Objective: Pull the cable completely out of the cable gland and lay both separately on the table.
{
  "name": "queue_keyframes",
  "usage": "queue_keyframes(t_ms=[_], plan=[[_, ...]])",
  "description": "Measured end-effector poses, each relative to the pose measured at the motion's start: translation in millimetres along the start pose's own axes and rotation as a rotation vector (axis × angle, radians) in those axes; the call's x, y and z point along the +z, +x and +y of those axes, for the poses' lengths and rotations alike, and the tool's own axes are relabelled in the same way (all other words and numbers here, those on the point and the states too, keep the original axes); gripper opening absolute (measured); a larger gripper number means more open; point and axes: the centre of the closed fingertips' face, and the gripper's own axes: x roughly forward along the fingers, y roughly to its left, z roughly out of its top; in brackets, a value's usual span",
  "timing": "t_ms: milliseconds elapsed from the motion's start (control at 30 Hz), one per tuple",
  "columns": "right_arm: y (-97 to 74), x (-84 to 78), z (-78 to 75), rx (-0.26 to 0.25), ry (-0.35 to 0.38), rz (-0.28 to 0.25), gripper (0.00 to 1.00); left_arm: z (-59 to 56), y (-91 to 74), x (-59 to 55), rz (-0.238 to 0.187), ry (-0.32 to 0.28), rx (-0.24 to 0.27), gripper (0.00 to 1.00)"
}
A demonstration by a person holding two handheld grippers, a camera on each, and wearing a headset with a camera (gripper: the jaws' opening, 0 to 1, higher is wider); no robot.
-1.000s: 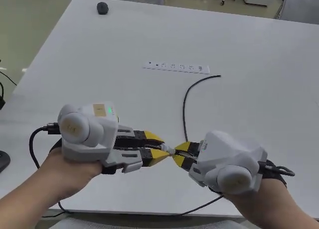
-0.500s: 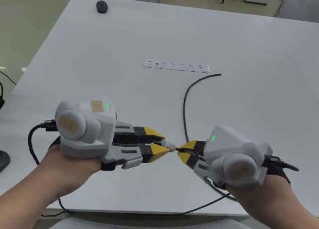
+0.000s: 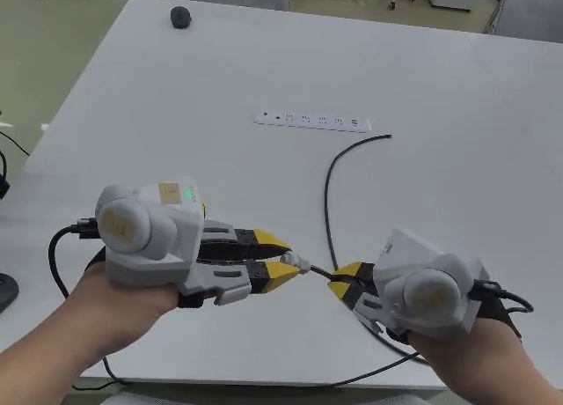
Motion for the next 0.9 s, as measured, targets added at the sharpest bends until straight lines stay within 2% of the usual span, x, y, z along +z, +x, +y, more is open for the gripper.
queue_keyframes(t_ms=[233, 367, 667, 900], plan=[[2.2, -19.2, -2.4, 0.000, 0.049, 0.032, 0.00, -1.0, -2.9, -0.1, -0.006, -0.011, -0.002, 0.15], [0.0, -23.9, -2.8, -0.001, 0.053, 0.037, 0.00, -1.3, -3.7, -2.8, 0.000, -0.012, -0.002, 0.15], [-1.4, -14.7, -5.3, -0.008, 0.033, 0.020, 0.00, -3.3, 0.1, -9.5, 0.008, -0.017, 0.002, 0.15], [0.4, -3.3, -10.0, -0.007, 0.000, 0.016, 0.00, -2.0, 0.3, -13.1, -0.005, -0.023, 0.007, 0.15]])
